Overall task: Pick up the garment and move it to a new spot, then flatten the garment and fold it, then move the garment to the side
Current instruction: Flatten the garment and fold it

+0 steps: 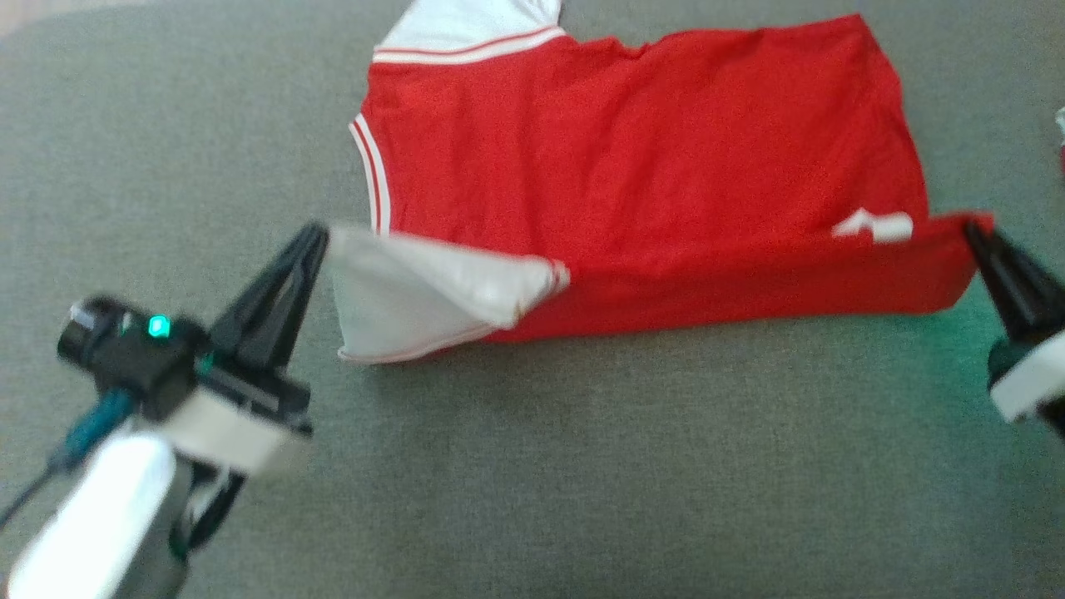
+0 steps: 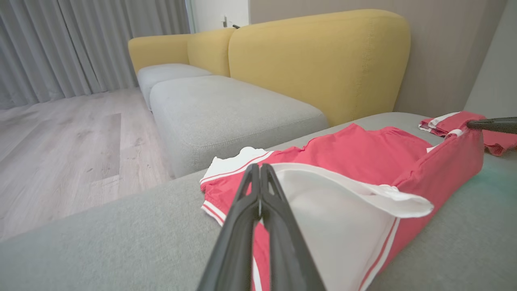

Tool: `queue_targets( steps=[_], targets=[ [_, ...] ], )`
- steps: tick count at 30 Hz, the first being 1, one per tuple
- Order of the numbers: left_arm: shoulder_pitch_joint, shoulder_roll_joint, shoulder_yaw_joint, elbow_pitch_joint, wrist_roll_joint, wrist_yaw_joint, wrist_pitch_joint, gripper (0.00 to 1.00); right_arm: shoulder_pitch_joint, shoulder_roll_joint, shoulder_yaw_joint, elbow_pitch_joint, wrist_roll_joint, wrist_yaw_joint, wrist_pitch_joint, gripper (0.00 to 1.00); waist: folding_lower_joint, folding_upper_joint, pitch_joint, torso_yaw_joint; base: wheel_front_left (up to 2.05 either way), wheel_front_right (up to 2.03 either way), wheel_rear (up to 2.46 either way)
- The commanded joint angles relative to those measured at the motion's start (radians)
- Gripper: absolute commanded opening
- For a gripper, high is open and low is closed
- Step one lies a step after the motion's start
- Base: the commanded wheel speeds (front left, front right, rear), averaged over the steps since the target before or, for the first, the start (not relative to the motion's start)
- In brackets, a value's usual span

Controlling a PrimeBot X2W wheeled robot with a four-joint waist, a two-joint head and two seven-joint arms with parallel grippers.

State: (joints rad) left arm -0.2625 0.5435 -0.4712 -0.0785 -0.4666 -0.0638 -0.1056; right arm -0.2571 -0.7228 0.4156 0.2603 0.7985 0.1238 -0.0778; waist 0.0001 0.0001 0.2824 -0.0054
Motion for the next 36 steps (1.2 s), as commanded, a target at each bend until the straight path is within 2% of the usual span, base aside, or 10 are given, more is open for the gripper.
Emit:
queue_targets(
  steps=[1, 9, 10, 11, 12, 13, 16, 20, 24, 36],
  targets=[
    [-0.087, 0.019, 0.038, 0.002, 0.005, -0.01, 0.004, 0.0, -0.038, -0.033, 0.008, -0.009, -0.015, 0.007, 0.002, 0.0, -0.0001, -0.0001, 0.038, -0.008, 0.0, 0.0, 0.0],
    [-0.344, -0.012, -0.018, 0.187, -0.019, -0.058, 0.021, 0.0, -0.227, -0.03, 0.076, 0.062, -0.04, 0.007, 0.027, 0.0, -0.0001, -0.0001, 0.117, -0.02, 0.0, 0.0, 0.0],
    [-0.362, -0.016, -0.026, 0.211, -0.031, -0.06, 0.023, 0.0, -0.243, -0.026, 0.085, 0.073, -0.038, 0.007, 0.027, 0.17, -0.0001, -0.0001, 0.123, -0.02, 0.0, 0.0, 0.0],
    [-0.376, -0.022, -0.033, 0.236, -0.047, -0.062, 0.029, 0.0, -0.257, -0.021, 0.093, 0.086, -0.034, 0.007, 0.029, 0.64, -0.0001, -0.0001, 0.126, -0.021, 0.0, 0.0, 0.0],
    [-0.386, -0.026, -0.042, 0.259, -0.06, -0.063, 0.037, 0.4, -0.269, -0.017, 0.101, 0.098, -0.034, 0.007, 0.025, 1.0, -0.0001, -0.0001, 0.127, -0.021, 0.0, 0.0, 0.0],
    [-0.399, -0.025, -0.05, 0.276, -0.06, -0.064, 0.034, 1.0, -0.28, -0.01, 0.1, 0.113, -0.033, 0.007, 0.014, 1.0, -0.0001, -0.0001, 0.129, -0.021, 0.0, 0.0, 0.0],
    [-0.412, -0.034, -0.039, 0.325, -0.052, -0.044, -0.004, 1.0, -0.296, 0.005, 0.107, 0.146, -0.035, 0.007, -0.016, 1.0, -0.0001, -0.0001, 0.123, -0.02, 0.0, 0.0, 0.0],
    [-0.35, -0.053, -0.02, 0.374, -0.021, 0.078, -0.033, 1.0, -0.289, 0.023, 0.104, 0.177, -0.052, 0.007, -0.078, 1.0, -0.0001, -0.0001, 0.096, -0.02, 0.0, 0.0, 0.0],
    [-0.226, -0.107, -0.022, 0.377, -0.06, 0.139, -0.04, 1.0, -0.26, 0.053, 0.092, 0.196, -0.051, 0.007, -0.118, 1.0, -0.0001, -0.0001, 0.073, -0.022, 0.0, 0.0, 0.0],
    [-0.099, -0.156, -0.088, 0.455, -0.075, 0.221, 0.071, 1.0, -0.221, 0.095, 0.096, 0.216, -0.043, 0.007, -0.154, 1.0, -0.0001, -0.0001, 0.057, -0.043, 0.0, 0.0, 0.0]
  ],
)
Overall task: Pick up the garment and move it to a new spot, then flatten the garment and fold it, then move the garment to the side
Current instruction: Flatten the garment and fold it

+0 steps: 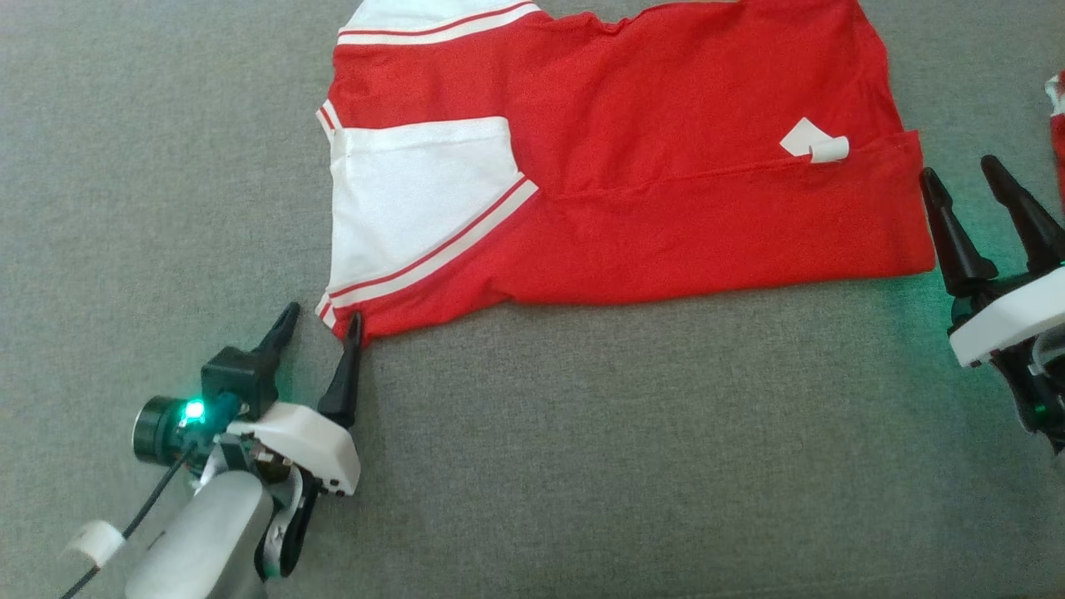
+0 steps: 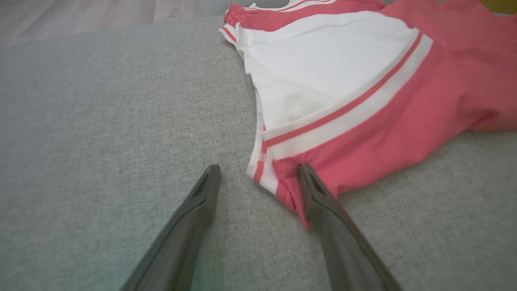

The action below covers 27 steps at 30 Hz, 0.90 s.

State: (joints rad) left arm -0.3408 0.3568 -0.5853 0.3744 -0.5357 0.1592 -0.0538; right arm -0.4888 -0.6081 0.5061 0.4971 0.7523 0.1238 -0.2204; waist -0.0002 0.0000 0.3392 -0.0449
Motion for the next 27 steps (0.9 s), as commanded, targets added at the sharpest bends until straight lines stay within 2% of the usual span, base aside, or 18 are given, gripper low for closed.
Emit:
queue_targets(
  steps=[1, 2, 3, 4, 5, 8, 16, 23, 24, 25, 26, 27],
  targets=[
    [-0.02, 0.031, 0.017, -0.001, -0.01, -0.018, 0.029, 1.0, 0.01, -0.019, 0.006, -0.019, 0.004, 0.007, -0.012, 1.0, 0.0002, 0.0, -0.002, -0.004, 0.0, 0.0, 0.0],
    [-0.02, 0.031, 0.017, -0.001, -0.01, -0.018, 0.029, 1.0, 0.01, -0.019, 0.006, -0.019, 0.004, 0.007, -0.012, 1.0, 0.0002, 0.0, -0.002, -0.004, 0.0, 0.0, 0.0],
    [-0.019, 0.033, 0.004, -0.007, -0.013, -0.039, 0.041, 0.9, 0.009, -0.019, 0.006, -0.016, 0.005, 0.007, -0.013, 1.0, 0.0002, 0.0, -0.004, -0.005, 0.0, 0.0, 0.0],
    [-0.018, 0.035, -0.007, -0.012, -0.018, -0.059, 0.052, 0.34, 0.01, -0.019, 0.005, -0.012, 0.005, 0.007, -0.014, 1.0, 0.0002, 0.0, -0.006, -0.005, 0.0, 0.0, 0.0],
    [-0.016, 0.039, -0.018, -0.018, -0.022, -0.078, 0.065, 0.0, 0.011, -0.018, 0.005, -0.007, 0.006, 0.007, -0.015, 1.0, 0.0002, 0.0, -0.009, -0.004, 0.0, 0.0, 0.0],
    [-0.008, 0.051, -0.033, -0.043, -0.033, -0.111, 0.083, 0.0, 0.017, -0.005, 0.009, 0.014, 0.014, 0.007, -0.012, 1.0, 0.0002, 0.0, -0.021, 0.001, 0.0, 0.0, 0.0],
    [-0.017, 0.092, -0.02, -0.112, -0.025, -0.112, 0.064, 0.0, 0.024, 0.064, -0.003, 0.118, 0.087, 0.007, 0.088, 1.0, 0.0002, 0.0, -0.041, 0.028, 0.0, 0.0, 0.0],
    [-0.036, 0.118, -0.019, -0.135, -0.02, -0.12, 0.067, 0.0, 0.01, 0.097, 0.002, 0.217, 0.076, 0.007, 0.211, 1.0, 0.0002, 0.0, -0.047, 0.04, 0.0, 0.0, 0.0],
    [-0.037, 0.12, -0.019, -0.135, -0.019, -0.12, 0.067, 0.0, 0.013, 0.098, 0.008, 0.212, 0.082, 0.007, 0.231, 0.89, 0.0002, 0.0, -0.049, 0.041, 0.0, 0.0, 0.0],
    [-0.038, 0.123, -0.02, -0.135, -0.018, -0.121, 0.065, 0.0, 0.017, 0.099, 0.014, 0.203, 0.091, 0.007, 0.249, 0.2, 0.0002, 0.0, -0.052, 0.04, 0.0, 0.0, 0.0],
    [-0.037, 0.124, -0.018, -0.136, -0.019, -0.121, 0.06, 0.0, 0.02, 0.096, 0.02, 0.191, 0.1, 0.007, 0.266, 0.0, 0.0002, 0.0, -0.056, 0.039, 0.0, 0.0, 0.0],
    [-0.036, 0.125, -0.018, -0.135, -0.02, -0.121, 0.058, 0.0, 0.024, 0.09, 0.026, 0.179, 0.106, 0.007, 0.278, 0.0, 0.0002, 0.0, -0.06, 0.038, 0.0, 0.0, 0.0]
  ],
)
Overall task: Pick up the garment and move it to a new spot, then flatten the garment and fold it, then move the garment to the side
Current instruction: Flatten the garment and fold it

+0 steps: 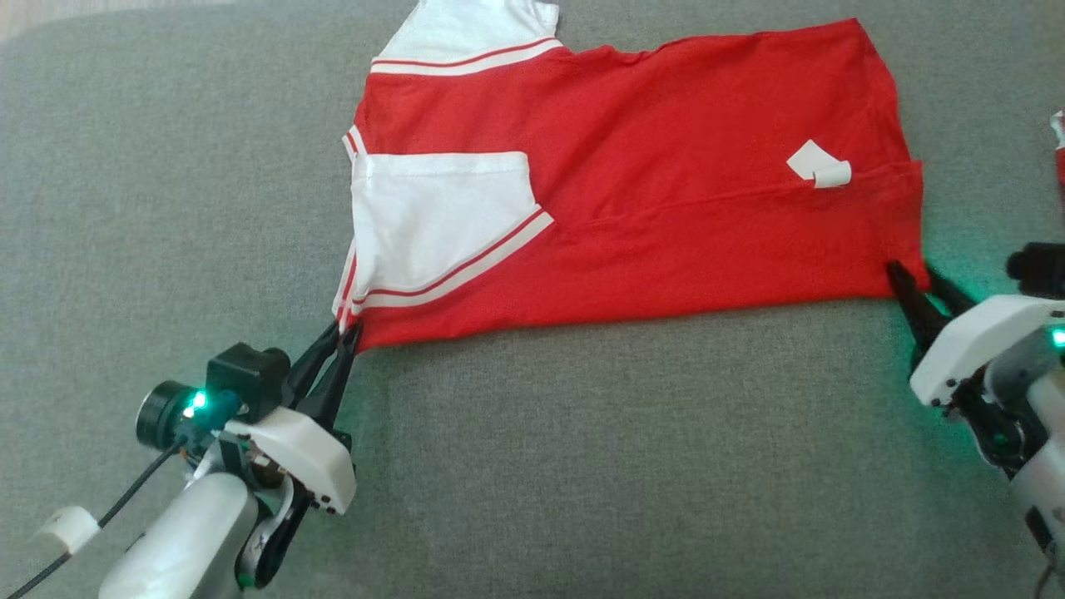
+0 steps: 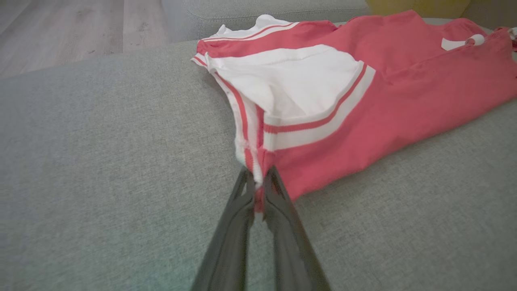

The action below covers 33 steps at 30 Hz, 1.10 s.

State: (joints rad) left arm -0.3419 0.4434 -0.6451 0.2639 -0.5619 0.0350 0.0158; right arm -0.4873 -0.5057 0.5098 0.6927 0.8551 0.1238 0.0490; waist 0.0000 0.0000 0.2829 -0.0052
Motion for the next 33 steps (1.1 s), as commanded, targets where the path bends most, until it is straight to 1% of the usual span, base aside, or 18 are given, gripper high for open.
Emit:
queue_targets(
  steps=[1, 6, 11, 16, 17, 18, 23, 26, 27, 28, 29, 30, 31, 32, 33],
  targets=[
    [-0.032, 0.039, 0.041, -0.022, 0.006, 0.002, -0.013, 0.0, 0.026, -0.02, 0.026, -0.028, 0.008, 0.007, 0.018, 0.0, 0.0, 0.0, -0.009, -0.002, 0.0, 0.0, 0.0],
    [-0.005, 0.045, 0.029, -0.024, -0.007, -0.011, -0.01, 0.0, 0.052, -0.071, 0.033, -0.065, 0.01, 0.007, 0.044, 0.0, 0.0, 0.0, -0.044, -0.003, 0.0, 0.0, 0.0],
    [0.063, 0.066, 0.019, -0.058, -0.03, -0.014, 0.002, 0.0, 0.126, -0.133, 0.025, -0.12, 0.026, 0.007, 0.059, 0.0, 0.0, 0.0, -0.092, 0.0, 0.0, 0.0, 0.0],
    [0.173, 0.085, 0.007, -0.133, -0.06, 0.006, 0.012, 0.0, 0.255, -0.196, -0.005, -0.199, 0.05, 0.007, 0.056, 0.0, 0.0, 0.0, -0.132, 0.002, 0.0, 0.0, 0.0],
    [0.173, 0.085, 0.007, -0.133, -0.06, 0.006, 0.012, 0.0, 0.255, -0.196, -0.005, -0.199, 0.05, 0.007, 0.056, 0.0, 0.0, 0.0, -0.132, 0.002, 0.0, 0.0, 0.0],
    [0.214, 0.093, -0.001, -0.163, -0.063, 0.018, 0.014, 0.0, 0.313, -0.218, -0.022, -0.234, 0.055, 0.007, 0.052, 0.0, 0.0, 0.0, -0.141, 0.005, 0.0, 0.0, 0.0],
    [0.27, 0.1, -0.013, -0.21, -0.068, 0.039, 0.02, 0.0, 0.411, -0.241, -0.065, -0.296, 0.062, 0.007, 0.051, 0.0, 0.0, 0.0, -0.147, 0.009, 0.0, 0.0, 0.0],
    [0.291, 0.102, -0.019, -0.226, -0.073, 0.047, 0.026, 0.0, 0.454, -0.234, -0.103, -0.329, 0.053, 0.007, 0.053, 0.0, 0.0, 0.0, -0.15, 0.006, 0.0, 0.0, 0.0],
    [0.294, 0.103, -0.021, -0.229, -0.076, 0.048, 0.031, 0.0, 0.462, -0.23, -0.117, -0.336, 0.046, 0.007, 0.053, 0.31, 0.0, 0.0, -0.15, 0.004, 0.0, 0.0, 0.0],
    [0.296, 0.104, -0.021, -0.232, -0.077, 0.05, 0.033, 0.0, 0.467, -0.224, -0.133, -0.338, 0.038, 0.007, 0.054, 0.74, 0.0, 0.0, -0.148, 0.001, 0.0, 0.0, 0.0],
    [0.295, 0.105, -0.021, -0.234, -0.075, 0.053, 0.035, 0.0, 0.47, -0.218, -0.148, -0.34, 0.027, 0.007, 0.057, 1.0, 0.0, 0.0, -0.146, 0.0, 0.0, 0.0, 0.0],
    [0.294, 0.106, -0.021, -0.235, -0.072, 0.058, 0.036, 0.0, 0.472, -0.211, -0.162, -0.342, 0.015, 0.007, 0.059, 1.0, 0.0, 0.0, -0.144, -0.001, 0.0, 0.0, 0.0],
    [0.291, 0.106, -0.021, -0.235, -0.07, 0.061, 0.038, 0.23, 0.475, -0.203, -0.174, -0.346, 0.005, 0.007, 0.063, 1.0, 0.0, 0.0, -0.143, -0.002, 0.0, 0.0, 0.0],
    [0.288, 0.107, -0.021, -0.234, -0.069, 0.063, 0.041, 0.99, 0.476, -0.195, -0.187, -0.353, -0.003, 0.007, 0.066, 1.0, 0.0, 0.0, -0.142, -0.004, 0.0, 0.0, 0.0],
    [0.282, 0.108, -0.019, -0.233, -0.067, 0.066, 0.042, 1.0, 0.478, -0.189, -0.2, -0.362, -0.012, 0.007, 0.067, 1.0, 0.0, 0.0, -0.142, -0.005, 0.0, 0.0, 0.0]
  ],
)
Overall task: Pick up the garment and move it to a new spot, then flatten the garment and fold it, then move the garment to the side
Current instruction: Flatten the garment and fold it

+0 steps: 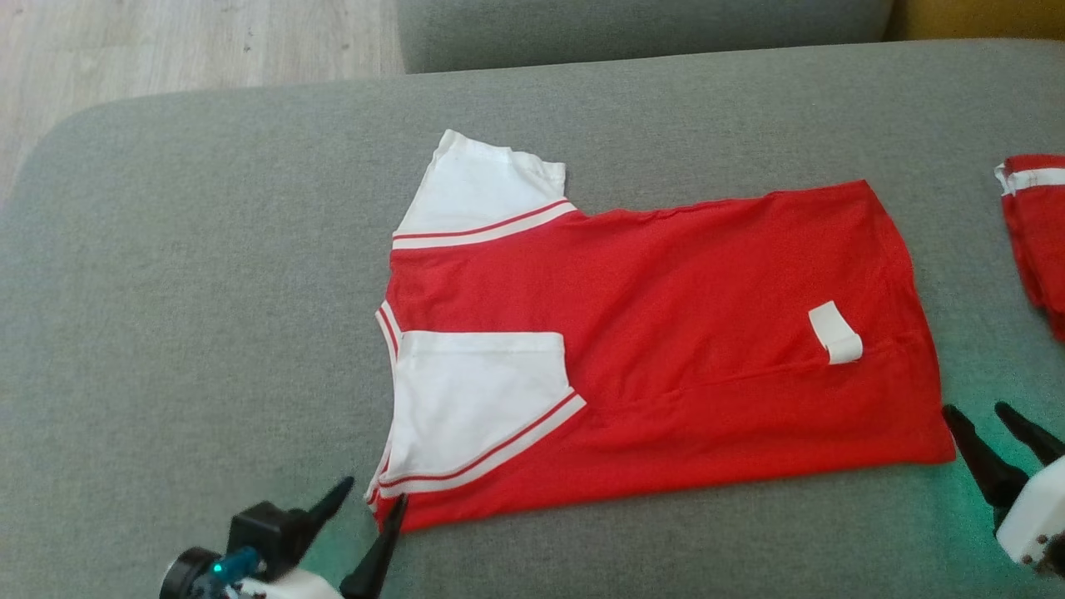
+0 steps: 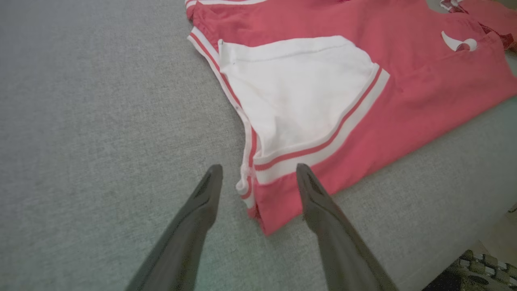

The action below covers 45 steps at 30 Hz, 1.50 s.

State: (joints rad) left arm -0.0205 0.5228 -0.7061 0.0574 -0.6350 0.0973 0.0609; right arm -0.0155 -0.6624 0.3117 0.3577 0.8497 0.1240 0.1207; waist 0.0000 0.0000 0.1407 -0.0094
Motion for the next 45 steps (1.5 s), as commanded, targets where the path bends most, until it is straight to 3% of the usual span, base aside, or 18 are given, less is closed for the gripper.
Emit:
queue_targets(
  steps=[1, 7, 12, 15, 17, 22, 28, 41, 42, 43, 45],
  targets=[
    [-0.047, 0.03, 0.048, -0.03, 0.01, 0.008, -0.008, 1.0, 0.007, -0.028, -0.017, -0.038, -0.017, 0.007, -0.008, 1.0, 0.0, 0.0, 0.001, -0.004, 0.0, 0.0, 0.0],
    [-0.164, 0.071, 0.108, -0.092, 0.012, 0.002, 0.009, 1.0, 0.013, -0.005, -0.116, -0.132, -0.092, 0.007, -0.069, 1.0, 0.0, 0.0, 0.026, -0.016, 0.0, 0.0, 0.0],
    [-0.447, 0.103, 0.134, -0.09, -0.005, -0.104, 0.153, 1.0, -0.006, 0.022, -0.158, -0.201, -0.15, 0.007, -0.069, 1.0, 0.0, 0.0, 0.094, -0.033, 0.0, 0.0, 0.0],
    [-0.648, 0.074, 0.12, -0.007, -0.082, -0.182, 0.313, 1.0, -0.039, 0.041, -0.159, -0.238, -0.178, 0.007, -0.052, 1.0, 0.0, 0.0, 0.151, -0.059, 0.0, 0.0, 0.0],
    [-0.767, 0.035, 0.129, 0.077, -0.168, -0.201, 0.413, 1.0, -0.068, 0.055, -0.151, -0.257, -0.193, 0.007, -0.044, 1.0, 0.0, 0.0, 0.187, -0.083, 0.0, 0.0, 0.0],
    [-1.005, 0.003, 0.131, 0.32, -0.227, -0.213, 0.583, 1.0, -0.146, 0.103, -0.107, -0.275, -0.218, 0.007, -0.035, 1.0, 0.0, 0.0, 0.273, -0.161, 0.0, 0.0, 0.0],
    [-1.166, 0.024, 0.075, 0.523, -0.191, -0.224, 0.661, 1.0, -0.211, 0.141, -0.067, -0.242, -0.215, 0.007, -0.061, 1.0, 0.0, 0.0, 0.351, -0.243, 0.0, 0.0, 0.0],
    [-1.192, 0.085, -0.078, 0.561, -0.207, -0.228, 0.683, 1.0, -0.255, 0.151, -0.021, -0.166, -0.191, 0.007, -0.125, 1.0, 0.0, 0.0, 0.392, -0.285, 0.0, 0.0, 0.0],
    [-1.194, 0.091, -0.086, 0.563, -0.207, -0.228, 0.681, 0.99, -0.257, 0.15, -0.018, -0.161, -0.189, 0.007, -0.128, 1.0, 0.0, 0.0, 0.392, -0.286, 0.0, 0.0, 0.0],
    [-1.196, 0.097, -0.093, 0.567, -0.205, -0.228, 0.677, 0.89, -0.259, 0.149, -0.017, -0.156, -0.188, 0.007, -0.131, 1.0, 0.0, 0.0, 0.393, -0.287, 0.0, 0.0, 0.0],
    [-1.203, 0.108, -0.103, 0.577, -0.204, -0.228, 0.665, 0.88, -0.263, 0.147, -0.011, -0.147, -0.185, 0.007, -0.136, 1.0, 0.0, 0.0, 0.393, -0.29, 0.0, 0.0, 0.0]
  ],
)
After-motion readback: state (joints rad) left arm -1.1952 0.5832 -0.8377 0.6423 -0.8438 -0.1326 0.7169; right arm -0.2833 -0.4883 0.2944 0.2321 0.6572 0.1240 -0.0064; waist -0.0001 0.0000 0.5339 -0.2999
